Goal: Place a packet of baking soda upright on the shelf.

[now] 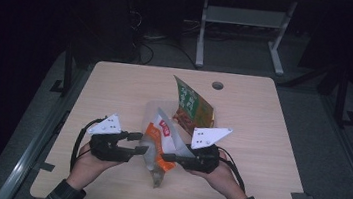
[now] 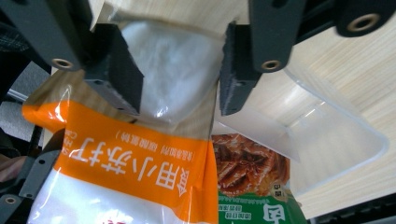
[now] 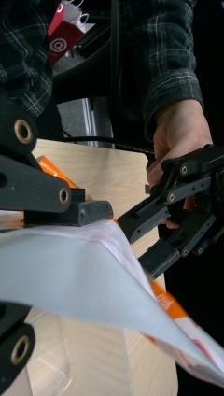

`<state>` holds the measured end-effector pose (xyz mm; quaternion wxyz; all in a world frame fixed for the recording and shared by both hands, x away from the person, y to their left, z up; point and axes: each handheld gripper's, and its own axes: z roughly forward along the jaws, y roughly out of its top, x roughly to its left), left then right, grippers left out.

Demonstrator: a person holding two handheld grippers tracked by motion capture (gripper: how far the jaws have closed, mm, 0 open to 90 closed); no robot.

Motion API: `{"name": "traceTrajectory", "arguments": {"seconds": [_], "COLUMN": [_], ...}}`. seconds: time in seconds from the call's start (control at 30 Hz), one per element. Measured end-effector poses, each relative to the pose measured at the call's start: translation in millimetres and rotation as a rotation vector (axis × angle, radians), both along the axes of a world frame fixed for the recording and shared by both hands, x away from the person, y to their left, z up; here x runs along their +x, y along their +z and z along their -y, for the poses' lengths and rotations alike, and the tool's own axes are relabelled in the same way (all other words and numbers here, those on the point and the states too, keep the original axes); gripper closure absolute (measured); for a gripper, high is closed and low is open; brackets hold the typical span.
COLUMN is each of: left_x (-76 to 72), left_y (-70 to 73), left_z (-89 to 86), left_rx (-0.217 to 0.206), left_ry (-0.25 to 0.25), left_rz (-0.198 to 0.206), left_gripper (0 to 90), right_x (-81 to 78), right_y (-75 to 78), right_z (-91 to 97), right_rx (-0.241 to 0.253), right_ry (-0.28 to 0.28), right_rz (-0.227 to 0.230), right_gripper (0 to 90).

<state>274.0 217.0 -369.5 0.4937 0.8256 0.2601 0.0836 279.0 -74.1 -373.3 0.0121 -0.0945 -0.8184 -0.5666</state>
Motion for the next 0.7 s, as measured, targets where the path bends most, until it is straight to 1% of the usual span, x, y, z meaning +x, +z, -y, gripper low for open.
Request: {"name": "traceTrajectory", "arguments": {"seconds": [0.03,0.17,0.3,0.33,0.37,0.4,0.5,0.57,0.63,0.7], "left_x": [-1.2,-6.4,-9.3,-9.3,-10.2,-10.6,-12.7,-13.9,-13.2,-12.0], "left_y": [-0.3,-5.1,-14.2,-16.8,-21.3,-24.6,-34.4,-40.4,-44.2,-46.6], "left_z": [-1.9,-11.4,-19.1,-21.5,-22.4,-23.7,-24.4,-23.7,-23.2,-22.5], "left_rx": [0.001,0.013,0.024,0.049,0.059,0.081,0.096,0.112,0.145,0.149], "left_ry": [0.003,0.019,0.031,0.027,0.028,0.022,0.016,0.016,0.004,0.005], "left_rz": [0.004,-0.001,-0.028,-0.035,-0.05,-0.051,-0.087,-0.101,-0.098,-0.102], "left_gripper": [45.2,41.6,38.7,37.7,36.5,35.7,33.5,32.6,32.0,32.0], "right_x": [-0.2,-2.2,-3.2,-3.8,-3.8,-3.3,-1.2,1.9,5.9,10.6], "right_y": [1.0,7.2,16.5,18.9,21.1,23.6,29.6,33.5,37.2,40.4], "right_z": [0.3,3.7,6.0,6.3,6.4,6.4,6.4,6.1,6.0,4.8], "right_rx": [-0.004,-0.009,-0.007,-0.014,-0.016,-0.016,-0.024,-0.023,-0.027,-0.03], "right_ry": [0.001,0.009,0.026,0.025,0.027,0.025,0.02,0.007,-0.006,-0.019], "right_rz": [0.012,0.027,0.047,0.05,0.054,0.067,0.081,0.086,0.093,0.096], "right_gripper": [90.0,90.0,90.0,90.0,90.0,90.0,90.0,90.0,90.0,90.0]}}
